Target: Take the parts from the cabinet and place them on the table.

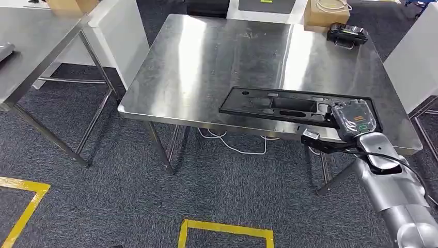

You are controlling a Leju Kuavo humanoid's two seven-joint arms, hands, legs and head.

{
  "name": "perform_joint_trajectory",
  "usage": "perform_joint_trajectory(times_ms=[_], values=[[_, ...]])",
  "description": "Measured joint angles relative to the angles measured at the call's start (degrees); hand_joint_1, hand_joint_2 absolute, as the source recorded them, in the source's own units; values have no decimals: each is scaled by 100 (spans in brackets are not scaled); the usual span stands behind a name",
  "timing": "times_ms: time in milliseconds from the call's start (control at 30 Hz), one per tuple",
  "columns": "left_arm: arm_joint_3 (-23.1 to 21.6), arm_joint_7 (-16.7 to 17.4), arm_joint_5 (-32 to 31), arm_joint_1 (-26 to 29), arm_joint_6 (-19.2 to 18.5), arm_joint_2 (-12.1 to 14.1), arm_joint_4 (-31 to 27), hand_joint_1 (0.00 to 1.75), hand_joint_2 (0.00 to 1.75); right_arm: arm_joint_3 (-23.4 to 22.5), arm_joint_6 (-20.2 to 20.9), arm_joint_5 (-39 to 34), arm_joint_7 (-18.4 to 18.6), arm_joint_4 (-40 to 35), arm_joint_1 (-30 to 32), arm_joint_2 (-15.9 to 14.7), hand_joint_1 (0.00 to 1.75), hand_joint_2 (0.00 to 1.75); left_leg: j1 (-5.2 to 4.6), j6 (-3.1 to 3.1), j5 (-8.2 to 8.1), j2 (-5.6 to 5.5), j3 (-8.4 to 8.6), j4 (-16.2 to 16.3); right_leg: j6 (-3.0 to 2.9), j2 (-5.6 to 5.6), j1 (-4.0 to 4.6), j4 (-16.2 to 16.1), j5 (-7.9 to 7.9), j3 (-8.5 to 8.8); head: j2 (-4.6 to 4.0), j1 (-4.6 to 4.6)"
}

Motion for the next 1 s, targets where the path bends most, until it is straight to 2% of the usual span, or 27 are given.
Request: perform_joint_trajectory(times_ms=[67, 100, 133, 167, 233, 267, 300, 333, 400, 433, 467, 533, 567, 600, 633, 667, 700, 733, 767, 800, 833, 867, 900, 933, 967, 1000], values=[[0, -13, -2, 5, -2, -11, 0, 0, 175, 0, 0, 11, 15, 13, 31, -2, 175, 175, 9, -8, -9, 8, -12, 2, 18, -3, -51, 956, -339, -447, 0, -7], [2, -15, 0, 7, -2, -20, 0, 0, 175, 0, 0, 20, 22, 22, 62, 2, 175, 175, 17, -21, -16, 10, -14, 3, 70, -5, -88, 1216, -394, -575, 0, -4], [4, -17, 0, 8, -2, -26, 0, 0, 175, 2, -2, 33, 22, 24, 93, 2, 175, 175, 35, -48, -25, 10, -12, 5, 132, -11, -130, 1148, -347, -546, 0, -4], [7, -17, 0, 8, -2, -33, 0, 0, 175, 6, -4, 52, 22, 24, 114, 2, 175, 175, 71, -97, -36, 9, -11, 15, 234, -26, -181, 813, -205, -362, 0, -2], [11, -20, 18, 8, -9, -42, 0, 0, 175, 7, -7, 74, 39, 24, 114, 4, 175, 175, 130, -222, -92, 8, -17, 91, 446, -109, -284, -309, 171, 241, 0, -2], [15, -20, 26, 9, -15, -22, 0, 0, 175, 9, -4, 85, 48, 31, 106, 22, 175, 175, 102, -311, -152, 19, -60, 152, 464, -147, -268, -502, 133, 361, 0, 2], [22, -17, 31, 5, -24, -18, 2, 0, 175, 15, -4, 94, 55, 33, 100, 37, 175, 175, 94, -367, -195, 30, -67, 206, 356, -62, -230, -538, 140, 392, 0, 24], [26, -20, 31, 14, -22, -11, 0, 0, 175, 22, -2, 103, 63, 35, 97, 44, 175, 175, 92, -375, -210, 27, -62, 195, 255, -56, -241, -502, 126, 394, 0, 0], [55, -22, 33, 15, -9, -15, 2, 0, 175, 33, 0, 125, 74, 37, 121, 61, 175, 175, 131, -390, -224, 52, -41, 197, 156, -31, -229, -467, 94, 379, 0, -33], [68, -22, 31, 14, -7, -15, 0, 0, 175, 35, 0, 140, 74, 37, 118, 63, 175, 175, 166, -434, -271, 55, -40, 252, 102, -8, -234, -457, 75, 406, 0, -33], [72, -31, 26, 12, 0, -15, 0, 0, 175, 35, 0, 155, 74, 35, 116, 63, 175, 175, 174, -440, -369, 50, -104, 436, 65, -2, -223, -457, 59, 437, 0, -42], [72, -46, 24, 10, 18, -15, 0, 0, 175, 37, 2, 166, 81, 37, 106, 70, 175, 175, 156, -444, -724, 45, -515, 1216, 16, 3, -182, -456, 25, 474, 0, -39], [74, -48, 24, 14, 37, -15, 0, 0, 175, 42, 2, 171, 83, 42, 112, 83, 175, 175, 151, -429, -938, 45, -882, 1833, -26, 12, -134, -456, -4, 497, 0, -39], [76, -48, 26, 21, 46, -15, 0, 0, 175, 44, 2, 173, 83, 48, 112, 96, 175, 175, 137, -396, -983, 45, -1105, 2143, -55, 24, -95, -455, -26, 518, 0, -39], [79, -46, 26, 30, 50, -15, 0, 0, 175, 46, 2, 184, 83, 52, 114, 107, 175, 175, 107, -344, -885, 36, -1200, 2182, -85, 40, -52, -455, -50, 552, 0, -42], [79, -48, 26, 32, 50, -18, 0, 0, 175, 48, 2, 197, 83, 52, 114, 116, 175, 175, 67, -251, -627, 28, -1152, 1920, -103, 52, -2, -457, -88, 599, 0, -39], [79, -50, 26, 31, 52, -20, 0, 0, 175, 48, 2, 201, 83, 52, 110, 120, 175, 175, 10, -122, -296, 19, -973, 1454, -121, 65, 62, -462, -125, 656, 0, -44], [79, -50, 24, 30, 52, -22, 0, 0, 175, 48, 2, 203, 83, 50, 108, 125, 175, 175, -79, 49, 21, -17, -757, 919, -151, 69, 104, -473, -151, 709, 0, -37], [83, -55, 26, 29, 55, 18, 0, 0, 175, 48, 2, 203, 83, 57, 111, 142, 175, 175, -220, 320, 206, -106, -588, 469, -173, 74, 53, -487, -185, 745, 0, -24], [92, -55, 24, 32, 48, 61, 2, 0, 175, 50, 2, 205, 83, 72, 74, 175, 175, 175, -215, 442, 131, -44, -529, 471, -138, 79, 149, -512, -205, 743, 0, 64], [92, -77, 11, 32, 46, 18, 0, 0, 175, 50, 2, 214, 83, 92, 69, 166, 175, 175, -271, 441, 113, -22, -492, 352, -121, 84, 49, -548, -215, 759, 0, 44], [94, -79, 13, 29, 46, 13, 0, 0, 175, 50, 4, 227, 85, 89, 89, 168, 175, 175, -290, 471, 130, -30, -426, 253, -67, 79, 68, -526, -147, 801, 0, -7], [96, -81, 15, 34, 48, 20, 0, 0, 175, 50, 4, 241, 81, 96, 111, 179, 175, 175, -305, 488, 126, -30, -371, 127, 33, 70, 79, -489, -70, 817, 0, -7], [94, -83, 15, 30, 55, 2, -2, 0, 175, 48, 2, 249, 70, 96, 109, 140, 175, 175, -287, 520, 156, -50, -184, -14, 54, 75, 139, -535, -71, 904, 0, -4], [96, -85, 13, 41, 61, -7, -4, 0, 175, 46, 4, 254, 53, 96, 111, 127, 175, 175, -243, 447, 191, -32, -47, -133, 22, 32, 81, -437, -183, 853, -2, -13], [96, -90, 6, 28, 68, -7, -5, 0, 175, 48, 4, 262, 44, 107, 66, 116, 175, 175, -213, 459, 191, -32, -8, -167, 57, 28, 92, -183, -257, 711, -2, -21]])
